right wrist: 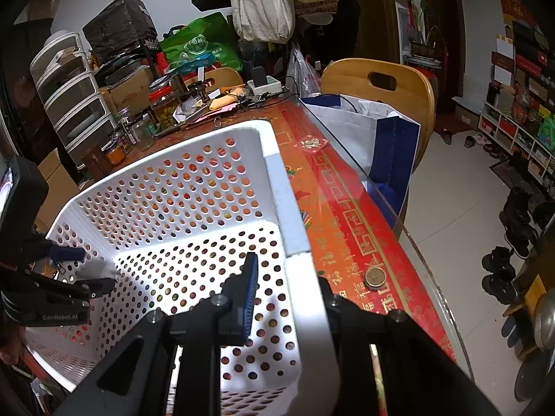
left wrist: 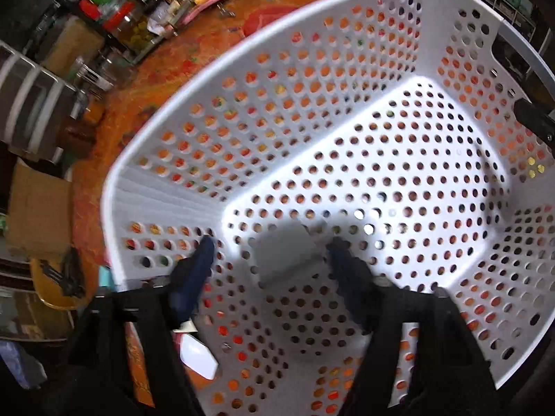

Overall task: Organize rigid objects
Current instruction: 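Carry the white cube into the basket and open the left tool, then move the left tool back to the remaining white cubes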

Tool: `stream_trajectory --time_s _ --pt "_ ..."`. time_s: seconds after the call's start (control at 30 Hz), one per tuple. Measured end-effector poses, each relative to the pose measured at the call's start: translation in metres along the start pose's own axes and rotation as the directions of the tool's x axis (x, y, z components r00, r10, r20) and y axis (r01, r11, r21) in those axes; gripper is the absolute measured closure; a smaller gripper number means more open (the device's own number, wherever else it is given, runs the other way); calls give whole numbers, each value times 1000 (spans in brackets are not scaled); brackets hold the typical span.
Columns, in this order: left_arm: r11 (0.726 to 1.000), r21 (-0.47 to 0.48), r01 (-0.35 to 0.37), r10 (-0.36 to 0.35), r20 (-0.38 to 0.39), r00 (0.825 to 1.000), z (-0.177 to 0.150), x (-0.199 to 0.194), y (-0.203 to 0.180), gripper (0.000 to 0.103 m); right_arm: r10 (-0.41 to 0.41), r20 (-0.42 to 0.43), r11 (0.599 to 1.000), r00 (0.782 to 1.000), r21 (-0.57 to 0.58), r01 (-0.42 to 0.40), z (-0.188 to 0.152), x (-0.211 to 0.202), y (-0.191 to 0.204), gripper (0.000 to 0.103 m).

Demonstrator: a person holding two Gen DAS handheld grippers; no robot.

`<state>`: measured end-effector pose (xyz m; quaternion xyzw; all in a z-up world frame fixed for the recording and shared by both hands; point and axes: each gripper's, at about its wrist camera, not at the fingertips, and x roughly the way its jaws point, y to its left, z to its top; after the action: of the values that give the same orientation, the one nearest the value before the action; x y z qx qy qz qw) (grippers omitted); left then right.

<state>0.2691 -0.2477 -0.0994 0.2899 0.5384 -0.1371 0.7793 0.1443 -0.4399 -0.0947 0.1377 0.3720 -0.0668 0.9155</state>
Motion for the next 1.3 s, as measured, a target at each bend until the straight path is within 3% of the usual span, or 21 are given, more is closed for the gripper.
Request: stream_trajectory --time_s 0.03,0.1,0.2,0.3,0.37,0.47,0.57,0.67,0.83,1.13,1.2,1.3 --pt "1000 -14 8 -8 31 999 -2 -6 3 19 -3 -2 1000 1000 -2 3 0 0 0 84" --pt "998 -53 41 -36 87 996 -7 -22 14 19 -10 -4 1000 1000 -5 10 0 0 2 84" --pt "986 -145 86 -49 241 969 -38 -62 49 19 -11 -6 1000 1000 -4 11 0 0 2 84" --pt "960 -268 80 25 366 930 -94 -95 97 1 -17 -9 1000 1000 -9 17 -1 0 2 84" --pt "927 -368 66 89 388 917 -135 -100 130 0 -25 -10 1000 1000 -13 25 0 0 3 84" --pt "860 -501 99 99 354 930 -193 -74 172 0 -29 -9 999 1000 -15 29 0 -1 3 84" --pt "835 -530 150 32 319 947 -222 -40 181 0 -36 -9 999 999 -19 36 1 -1 4 84" --pt "856 -493 156 -3 297 955 -230 -16 166 0 -44 -11 999 999 -22 43 1 0 4 84" --pt "883 -434 179 -59 276 959 -212 17 129 0 -50 -17 999 999 -22 50 1 1 4 84" --pt "868 -451 208 -92 266 960 -190 47 112 1 -63 -21 998 998 -30 62 0 0 5 84" --pt "865 -458 203 -86 264 961 -191 50 113 6 -62 -20 998 998 -27 61 0 0 5 84" --pt "857 -471 208 -92 258 962 -191 56 116 22 -61 -19 998 998 -27 60 0 0 5 84"
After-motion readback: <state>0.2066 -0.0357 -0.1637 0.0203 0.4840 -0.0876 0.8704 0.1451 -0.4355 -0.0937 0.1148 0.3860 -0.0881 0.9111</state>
